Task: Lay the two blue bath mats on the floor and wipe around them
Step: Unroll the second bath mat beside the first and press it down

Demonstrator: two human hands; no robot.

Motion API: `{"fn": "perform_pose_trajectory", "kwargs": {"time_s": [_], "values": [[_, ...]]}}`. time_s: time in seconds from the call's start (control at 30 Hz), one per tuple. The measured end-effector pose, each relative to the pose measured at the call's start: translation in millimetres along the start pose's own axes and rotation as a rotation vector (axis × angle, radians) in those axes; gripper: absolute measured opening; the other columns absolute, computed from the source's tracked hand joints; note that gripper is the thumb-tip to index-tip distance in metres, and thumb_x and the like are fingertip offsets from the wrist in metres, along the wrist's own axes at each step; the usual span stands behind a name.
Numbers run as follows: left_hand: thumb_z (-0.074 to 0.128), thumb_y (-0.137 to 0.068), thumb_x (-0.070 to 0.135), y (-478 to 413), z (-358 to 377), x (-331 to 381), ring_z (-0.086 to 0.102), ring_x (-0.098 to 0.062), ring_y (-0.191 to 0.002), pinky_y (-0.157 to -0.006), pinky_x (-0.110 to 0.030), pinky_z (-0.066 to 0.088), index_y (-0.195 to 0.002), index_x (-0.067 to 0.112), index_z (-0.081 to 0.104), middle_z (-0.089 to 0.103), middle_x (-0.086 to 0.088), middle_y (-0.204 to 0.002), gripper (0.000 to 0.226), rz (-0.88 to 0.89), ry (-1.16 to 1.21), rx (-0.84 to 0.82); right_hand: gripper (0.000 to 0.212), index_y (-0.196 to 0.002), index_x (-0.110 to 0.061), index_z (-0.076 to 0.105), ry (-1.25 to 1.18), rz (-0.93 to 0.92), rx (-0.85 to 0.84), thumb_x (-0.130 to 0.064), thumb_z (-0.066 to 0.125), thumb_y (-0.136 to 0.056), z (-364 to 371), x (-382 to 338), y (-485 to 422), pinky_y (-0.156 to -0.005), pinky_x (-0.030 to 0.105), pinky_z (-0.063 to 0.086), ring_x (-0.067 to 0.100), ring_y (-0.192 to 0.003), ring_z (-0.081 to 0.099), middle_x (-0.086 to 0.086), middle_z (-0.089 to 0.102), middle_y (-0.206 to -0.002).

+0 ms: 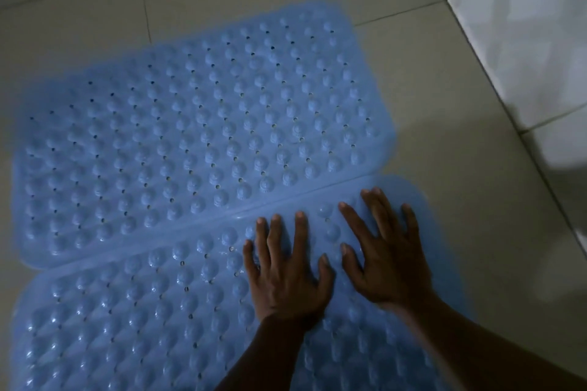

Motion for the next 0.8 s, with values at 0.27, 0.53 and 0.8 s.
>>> {"fn": "perform_pose_trajectory", "kwargs": {"time_s": [0.27,0.53,0.8], "values": [[0.052,-0.084,0.059,-1.3,5.7,-1.5,0.028,-0.041,-0.15,-0.117,-0.062,0.023,-0.155,0.024,0.041,0.044,-0.02,-0.153,0.081,0.022,-0.024,0.037,0.07,-0.151,-0.026,0.044,-0.017,0.052,-0.034,-0.052,0.053,-0.087,0.1,1.1,-0.5,-0.122,0.056,0.018,0.031,-0.153,0.024,0.016,0.032,-0.161],[0.041,-0.089,0.063,-0.3,6.3,-3.0,0.013,-0.038,-0.154,-0.121,-0.055,0.004,-0.161,0.029,0.023,0.03,-0.017,-0.162,0.081,0.004,-0.022,-0.011,0.066,-0.148,-0.027,0.049,0.023,0.016,0.114,-0.051,0.055,-0.087,5.9,1.5,2.6,-0.12,0.054,0.023,0.031,-0.15,0.032,0.015,0.042,-0.155],[0.029,-0.097,0.06,10.4,3.0,-2.7,-0.003,-0.031,-0.157,-0.125,-0.053,-0.003,-0.163,0.027,0.009,0.007,-0.011,-0.17,0.076,0.047,0.045,0.013,0.061,-0.151,-0.026,0.044,0.075,0.02,0.154,-0.052,0.044,-0.096,19.0,0.0,13.0,-0.119,0.057,0.025,0.032,-0.149,0.033,0.012,0.041,-0.159]]}}
Point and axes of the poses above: each hand's wrist, its own y-axis away from the middle knuckle, its own z-axis out of the palm, x = y × z, the point moved 3 cm from there along -y, towards the middle knuckle
